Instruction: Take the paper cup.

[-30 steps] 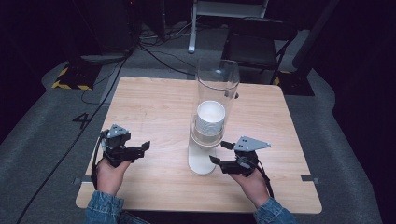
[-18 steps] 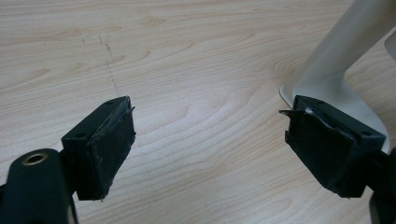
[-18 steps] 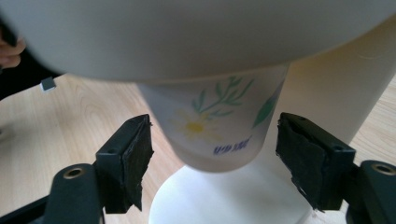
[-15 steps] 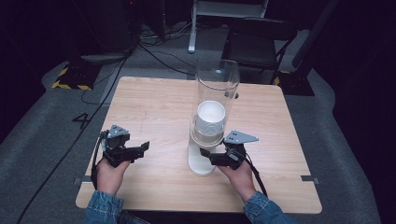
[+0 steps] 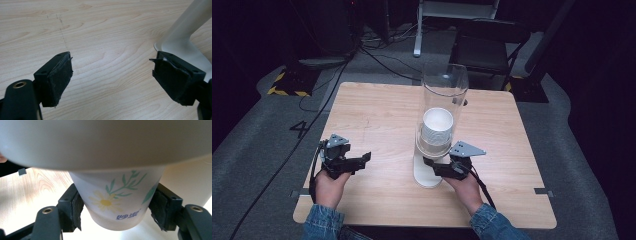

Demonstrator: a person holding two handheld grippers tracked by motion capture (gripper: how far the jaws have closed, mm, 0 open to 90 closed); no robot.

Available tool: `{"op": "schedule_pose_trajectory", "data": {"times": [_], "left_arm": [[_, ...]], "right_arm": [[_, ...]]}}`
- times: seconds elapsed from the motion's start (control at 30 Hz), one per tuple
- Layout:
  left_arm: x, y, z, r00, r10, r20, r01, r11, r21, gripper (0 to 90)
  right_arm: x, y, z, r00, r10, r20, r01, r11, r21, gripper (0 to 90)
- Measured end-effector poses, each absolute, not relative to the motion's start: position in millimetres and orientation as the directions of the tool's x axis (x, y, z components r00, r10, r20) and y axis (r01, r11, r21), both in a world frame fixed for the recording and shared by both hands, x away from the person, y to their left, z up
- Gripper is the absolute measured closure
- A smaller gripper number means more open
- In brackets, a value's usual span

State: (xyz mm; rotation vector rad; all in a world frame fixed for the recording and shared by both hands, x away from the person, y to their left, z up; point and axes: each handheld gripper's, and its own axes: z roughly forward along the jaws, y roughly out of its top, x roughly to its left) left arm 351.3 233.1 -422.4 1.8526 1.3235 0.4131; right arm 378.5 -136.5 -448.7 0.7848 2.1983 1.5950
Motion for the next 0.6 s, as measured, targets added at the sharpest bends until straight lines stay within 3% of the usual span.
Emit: {"op": "schedule_pose_trajectory", "data": {"times": [0.6], "left_arm": [[350.6,234.6,-423.3,0.400,0.897,-0.188,0.642,-0.128,0.756,16.0]], "right_arm": [[382.3,-140.4,-450.1,-0.813,0.583,0.015,0.203,0.259,0.944,34.8]]}}
